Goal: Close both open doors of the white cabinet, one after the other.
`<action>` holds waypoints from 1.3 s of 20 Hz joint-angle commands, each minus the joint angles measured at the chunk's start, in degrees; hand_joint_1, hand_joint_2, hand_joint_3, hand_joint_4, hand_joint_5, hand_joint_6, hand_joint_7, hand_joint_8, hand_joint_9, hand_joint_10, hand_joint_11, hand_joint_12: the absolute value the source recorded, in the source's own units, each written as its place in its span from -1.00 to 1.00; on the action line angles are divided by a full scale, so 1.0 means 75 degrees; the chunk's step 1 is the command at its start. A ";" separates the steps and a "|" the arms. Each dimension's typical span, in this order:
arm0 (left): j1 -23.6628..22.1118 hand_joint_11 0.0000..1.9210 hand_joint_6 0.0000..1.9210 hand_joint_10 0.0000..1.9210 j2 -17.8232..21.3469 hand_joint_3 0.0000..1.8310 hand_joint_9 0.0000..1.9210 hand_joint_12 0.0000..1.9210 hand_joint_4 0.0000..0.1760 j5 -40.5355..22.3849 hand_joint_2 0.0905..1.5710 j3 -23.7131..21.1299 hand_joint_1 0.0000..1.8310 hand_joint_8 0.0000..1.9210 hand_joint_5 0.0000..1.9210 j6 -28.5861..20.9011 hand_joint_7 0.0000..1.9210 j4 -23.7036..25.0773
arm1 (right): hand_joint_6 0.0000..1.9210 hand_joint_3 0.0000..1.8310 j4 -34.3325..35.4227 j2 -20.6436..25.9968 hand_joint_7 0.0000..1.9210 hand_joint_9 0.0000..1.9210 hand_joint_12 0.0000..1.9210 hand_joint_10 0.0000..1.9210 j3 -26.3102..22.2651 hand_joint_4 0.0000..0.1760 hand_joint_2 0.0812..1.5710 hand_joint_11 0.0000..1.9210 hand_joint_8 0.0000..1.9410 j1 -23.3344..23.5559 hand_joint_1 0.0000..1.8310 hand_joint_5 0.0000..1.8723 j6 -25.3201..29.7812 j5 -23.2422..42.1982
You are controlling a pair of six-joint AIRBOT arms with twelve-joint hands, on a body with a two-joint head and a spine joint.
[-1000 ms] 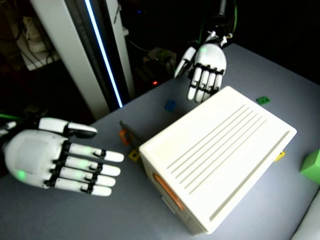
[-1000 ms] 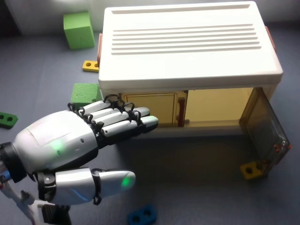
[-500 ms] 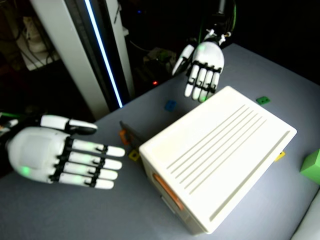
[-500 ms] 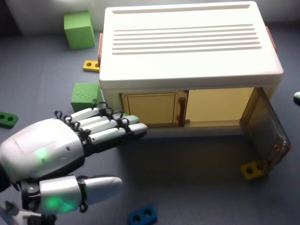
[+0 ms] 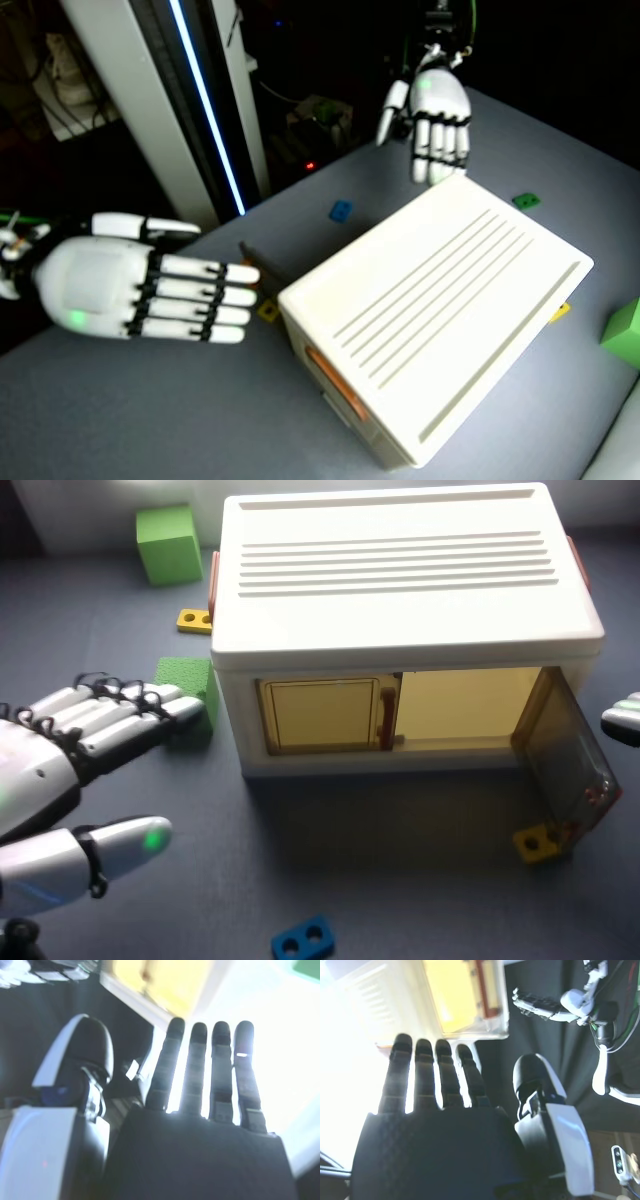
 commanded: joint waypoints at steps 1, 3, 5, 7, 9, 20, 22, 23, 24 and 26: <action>0.0026 -1.00 -1.00 -0.99 0.0033 -1.00 -0.91 -0.49 -1.00 -0.1179 0.80 -0.0024 -1.00 -0.99 -0.90 0.0016 -0.94 -0.0059 | -1.00 -0.99 0.0013 0.0031 -1.00 -1.00 -1.00 -1.00 -0.0042 -0.76 0.83 -0.99 -1.00 0.0127 -1.00 -1.00 0.0060 0.0823; 0.0140 -1.00 -1.00 -0.99 0.0037 -1.00 -0.89 -0.44 -1.00 -0.1302 0.79 -0.0031 -1.00 -0.99 -0.90 0.0027 -0.92 -0.0208 | -1.00 -0.99 -0.0144 0.0021 -1.00 -1.00 -1.00 -1.00 -0.0060 -0.73 0.84 -0.99 -1.00 0.0236 -1.00 -1.00 0.0060 0.0729; 0.0176 -1.00 -1.00 -0.99 0.0036 -1.00 -0.91 -0.54 -1.00 -0.1330 0.75 -0.0048 -1.00 -0.99 -0.92 0.0041 -0.93 -0.0241 | -1.00 -0.99 -0.0247 0.0001 -1.00 -1.00 -1.00 -1.00 -0.0060 -0.73 0.83 -1.00 -1.00 0.0322 -1.00 -1.00 0.0061 0.0660; 0.0175 -1.00 -0.99 -0.99 0.0030 -1.00 -0.89 -0.45 -1.00 -0.1284 0.76 -0.0059 -1.00 -0.99 -0.90 0.0041 -0.91 -0.0236 | -1.00 -0.99 -0.0303 -0.0045 -1.00 -1.00 -1.00 -1.00 -0.0062 -0.60 0.85 -1.00 -1.00 0.0358 -1.00 -1.00 0.0062 0.0652; 0.0181 -1.00 -1.00 -1.00 0.0021 -1.00 -0.90 -0.46 -1.00 -0.1237 0.76 -0.0060 -1.00 -1.00 -0.92 0.0041 -0.93 -0.0224 | -1.00 -0.99 -0.0356 -0.0098 -1.00 -1.00 -1.00 -1.00 -0.0060 -0.65 0.85 -1.00 -1.00 0.0417 -1.00 -1.00 0.0062 0.0643; 0.0209 -1.00 -1.00 -0.99 -0.0048 -1.00 -0.87 -0.40 -1.00 -0.1292 0.76 -0.0086 -1.00 -0.99 -0.90 0.0040 -0.88 -0.0226 | -1.00 -0.99 -0.1097 -0.0614 -1.00 -1.00 -1.00 -1.00 0.0128 -0.76 0.90 -1.00 -1.00 0.1277 -1.00 -1.00 0.0181 0.0236; 0.0210 -1.00 -1.00 -1.00 -0.0054 -1.00 -0.88 -0.45 -1.00 -0.1298 0.75 -0.0087 -1.00 -1.00 -0.91 0.0040 -0.89 -0.0226 | -1.00 -0.99 -0.1119 -0.0723 -1.00 -1.00 -1.00 -1.00 0.0174 -0.73 0.91 -1.00 -1.00 0.1407 -1.00 -1.00 0.0182 0.0227; 0.0210 -1.00 -1.00 -1.00 -0.0061 -1.00 -0.89 -0.48 -1.00 -0.1298 0.74 -0.0087 -1.00 -1.00 -0.92 0.0040 -0.91 -0.0226 | -1.00 -0.99 -0.1129 -0.0785 -1.00 -1.00 -1.00 -1.00 0.0208 -0.65 0.91 -1.00 -1.00 0.1481 -1.00 -1.00 0.0182 0.0227; 0.0210 -1.00 -1.00 -1.00 -0.0064 -1.00 -0.89 -0.48 -1.00 -0.1303 0.74 -0.0088 -1.00 -1.00 -0.92 0.0039 -0.91 -0.0226 | -1.00 -0.99 -0.1132 -0.0842 -1.00 -1.00 -1.00 -1.00 0.0243 -0.65 0.91 -1.00 -1.00 0.1531 -1.00 -1.00 0.0183 0.0224; 0.0210 -1.00 -1.00 -1.00 -0.0064 -1.00 -0.90 -0.50 -1.00 -0.1299 0.74 -0.0092 -1.00 -1.00 -0.91 0.0039 -0.92 -0.0224 | -1.00 -0.99 -0.1132 -0.0908 -1.00 -1.00 -1.00 -1.00 0.0274 -0.63 0.91 -1.00 -1.00 0.1613 -1.00 -1.00 0.0183 0.0222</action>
